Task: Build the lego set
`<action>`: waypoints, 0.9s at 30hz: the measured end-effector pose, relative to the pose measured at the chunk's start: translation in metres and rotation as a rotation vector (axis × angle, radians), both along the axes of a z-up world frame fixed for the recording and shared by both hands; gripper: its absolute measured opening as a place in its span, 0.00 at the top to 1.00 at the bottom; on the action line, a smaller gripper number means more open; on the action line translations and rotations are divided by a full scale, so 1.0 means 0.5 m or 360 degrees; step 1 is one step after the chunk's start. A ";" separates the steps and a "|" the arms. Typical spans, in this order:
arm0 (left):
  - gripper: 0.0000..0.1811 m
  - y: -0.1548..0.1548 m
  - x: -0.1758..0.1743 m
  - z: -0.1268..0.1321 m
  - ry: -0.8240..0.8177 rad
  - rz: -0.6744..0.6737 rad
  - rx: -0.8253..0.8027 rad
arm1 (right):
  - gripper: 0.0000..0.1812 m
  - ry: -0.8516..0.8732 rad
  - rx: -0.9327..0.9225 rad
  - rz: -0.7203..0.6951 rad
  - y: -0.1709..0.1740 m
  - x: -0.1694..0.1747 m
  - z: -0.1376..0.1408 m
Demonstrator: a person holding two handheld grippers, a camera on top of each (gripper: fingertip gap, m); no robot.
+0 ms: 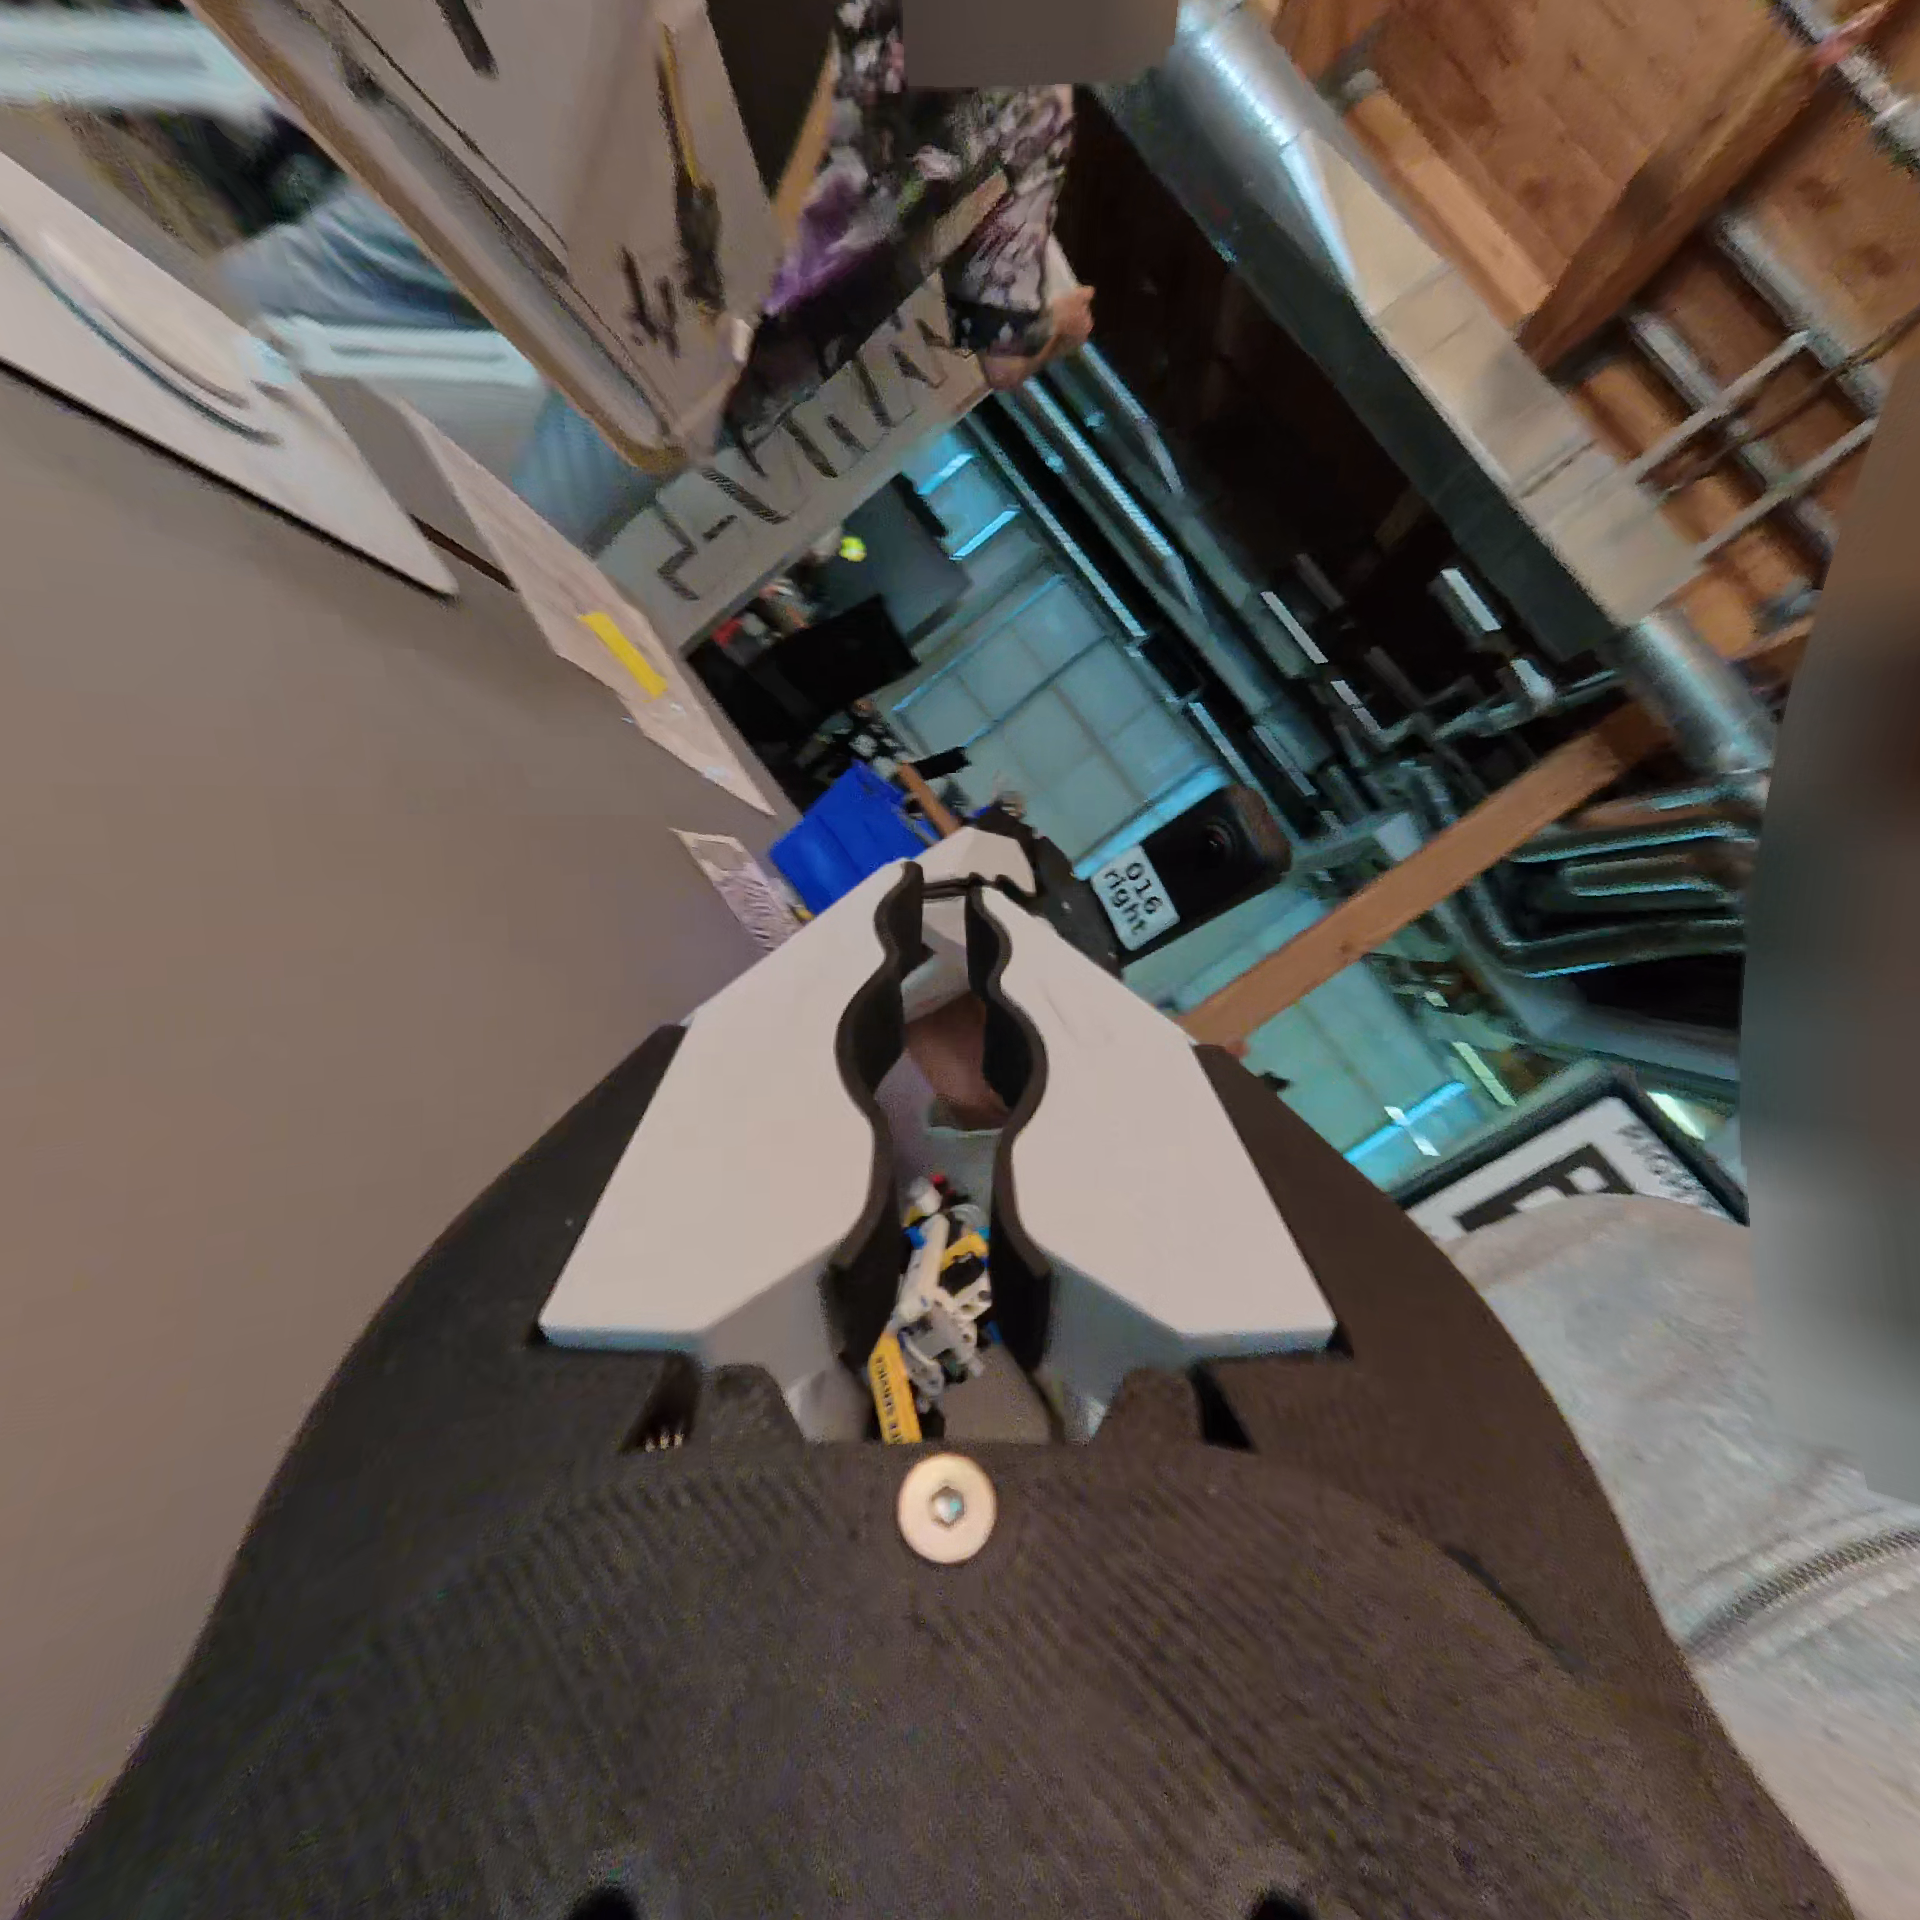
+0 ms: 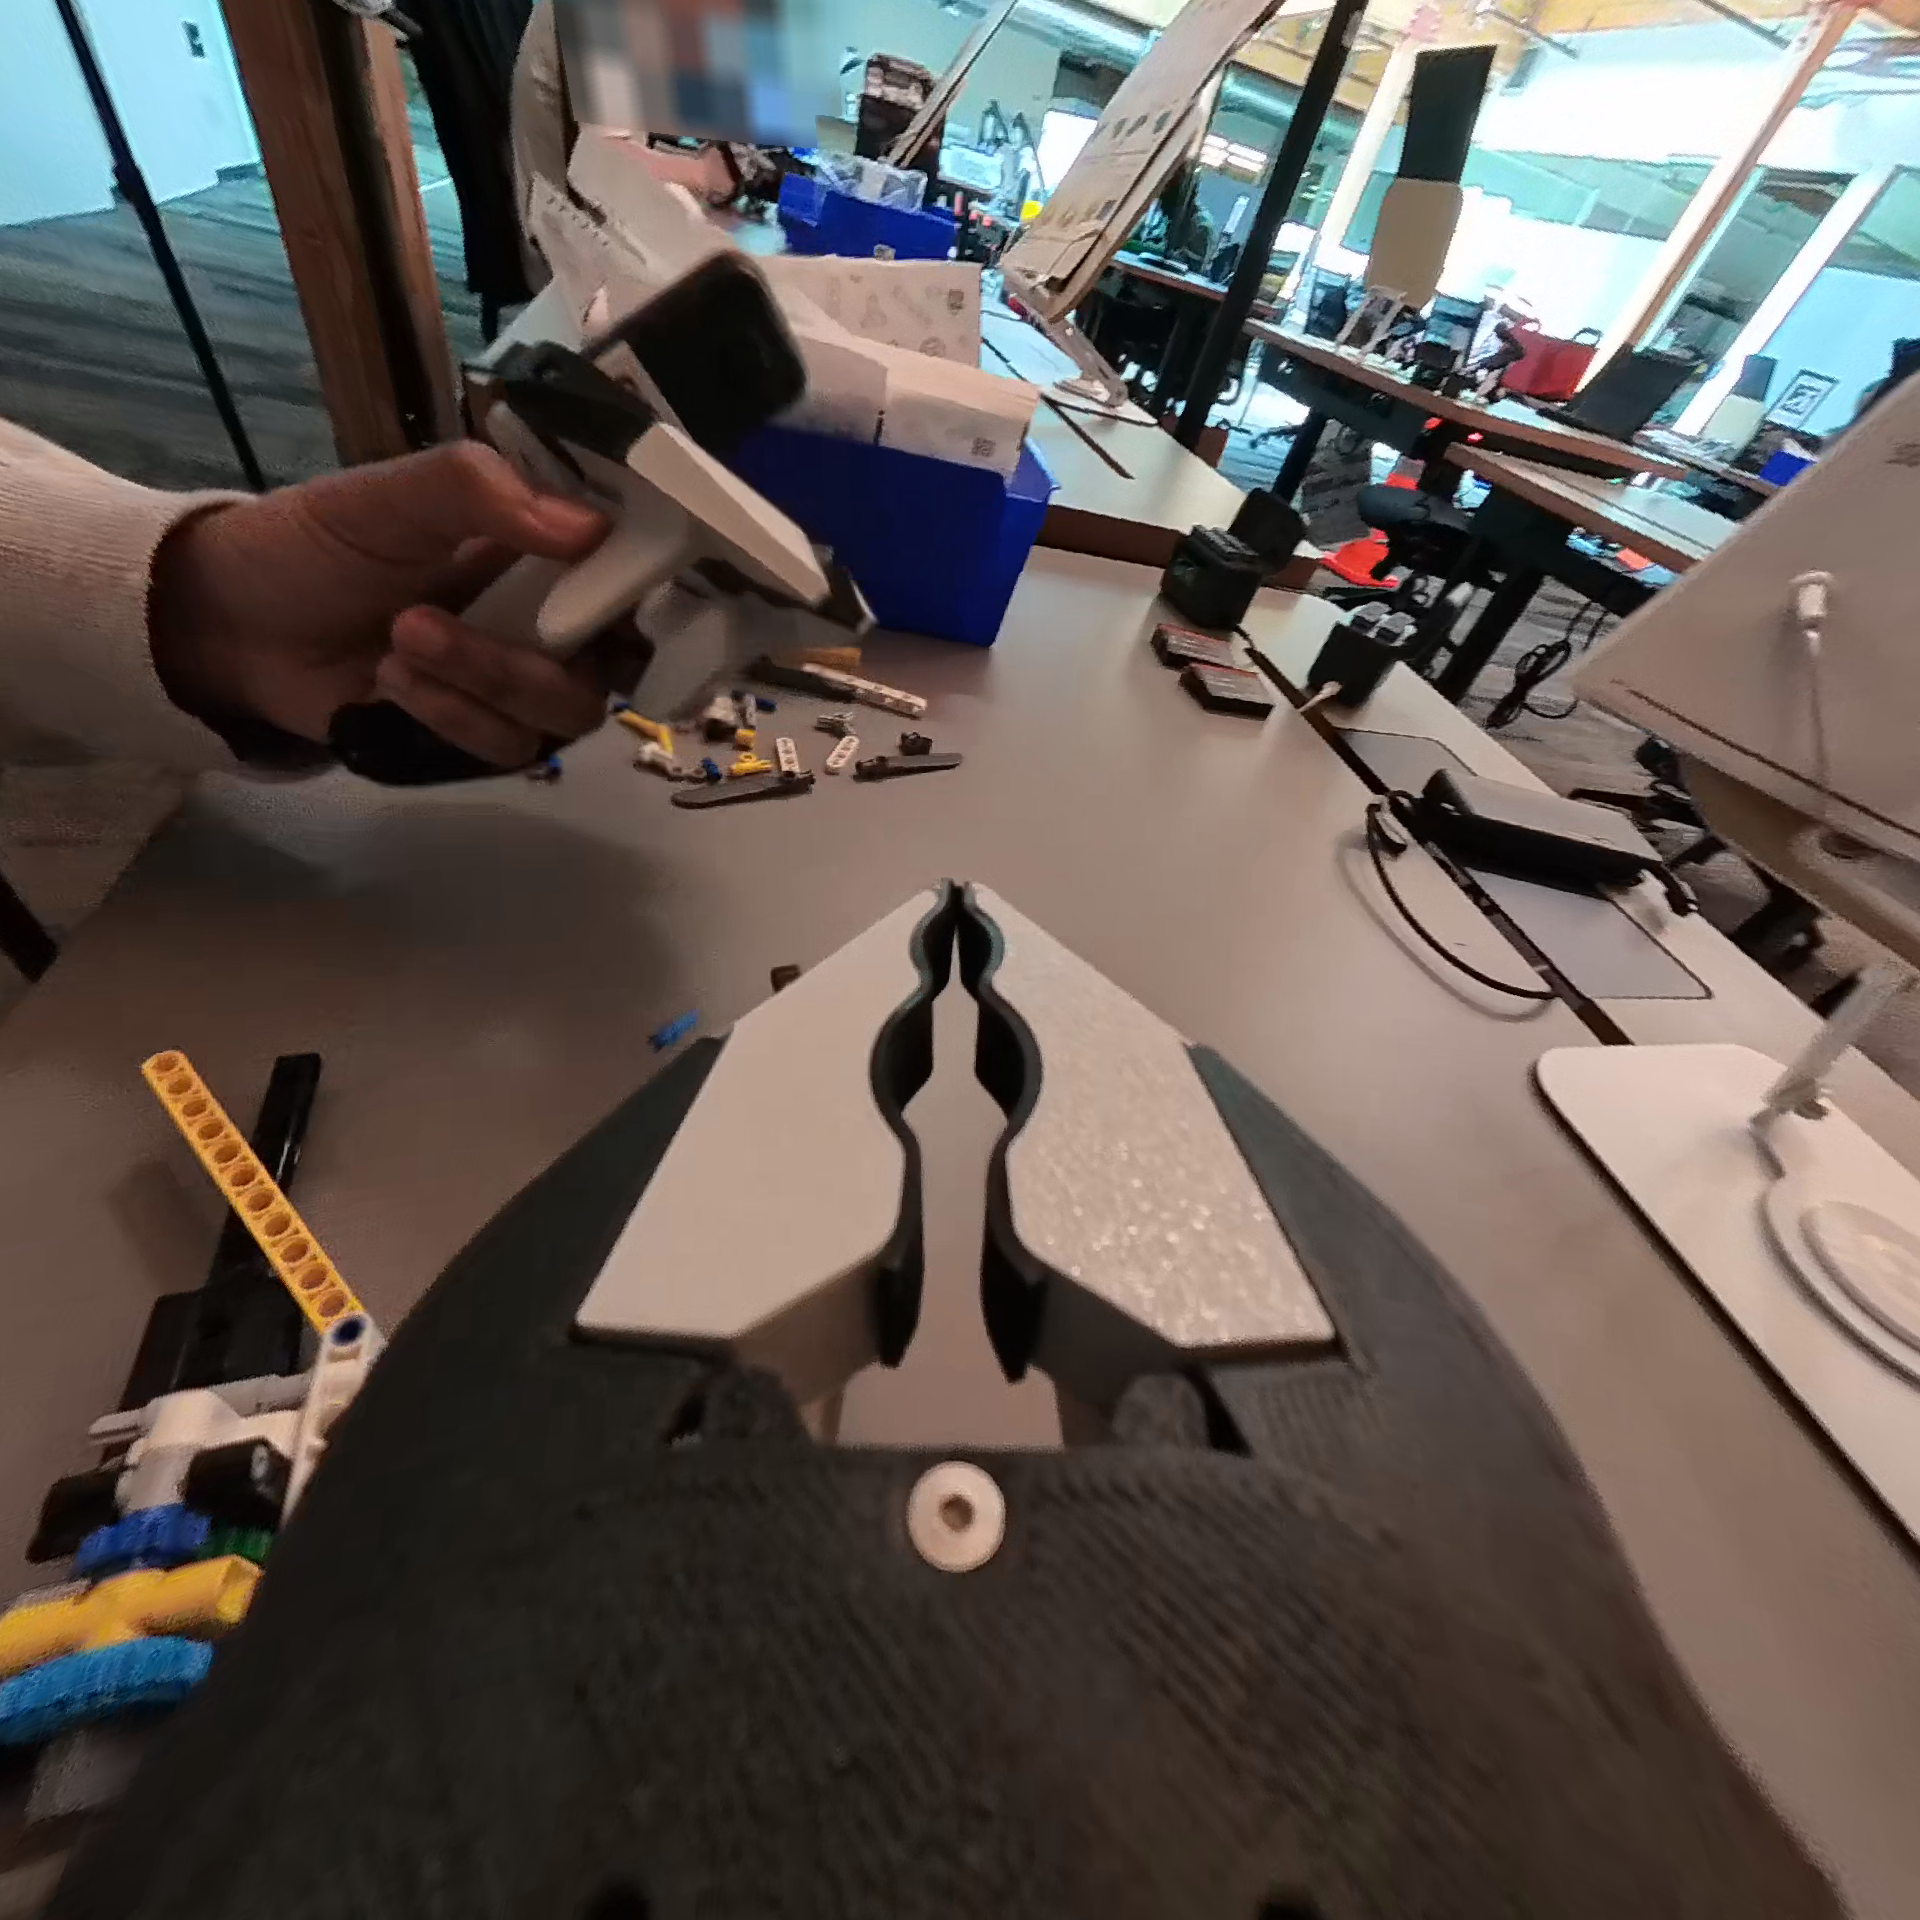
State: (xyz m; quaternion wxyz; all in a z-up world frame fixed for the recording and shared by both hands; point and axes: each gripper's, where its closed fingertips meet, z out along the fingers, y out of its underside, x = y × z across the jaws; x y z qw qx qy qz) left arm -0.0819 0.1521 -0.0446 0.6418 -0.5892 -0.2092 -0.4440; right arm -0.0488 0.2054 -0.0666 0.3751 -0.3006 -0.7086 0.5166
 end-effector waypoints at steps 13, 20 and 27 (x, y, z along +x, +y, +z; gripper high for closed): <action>0.94 -0.025 0.058 -0.125 0.0521 -0.0081 -0.0577 | 1.00 0.0073 -0.0150 -0.0173 0.068 0.000 0.025; 0.94 -0.024 0.052 -0.120 0.0479 -0.0049 -0.0493 | 1.00 0.0066 -0.0166 -0.0192 0.077 0.000 0.022; 0.84 -0.034 0.028 -0.109 0.0576 0.0046 -0.0389 | 1.00 0.0059 -0.0155 -0.0200 0.079 -0.001 0.019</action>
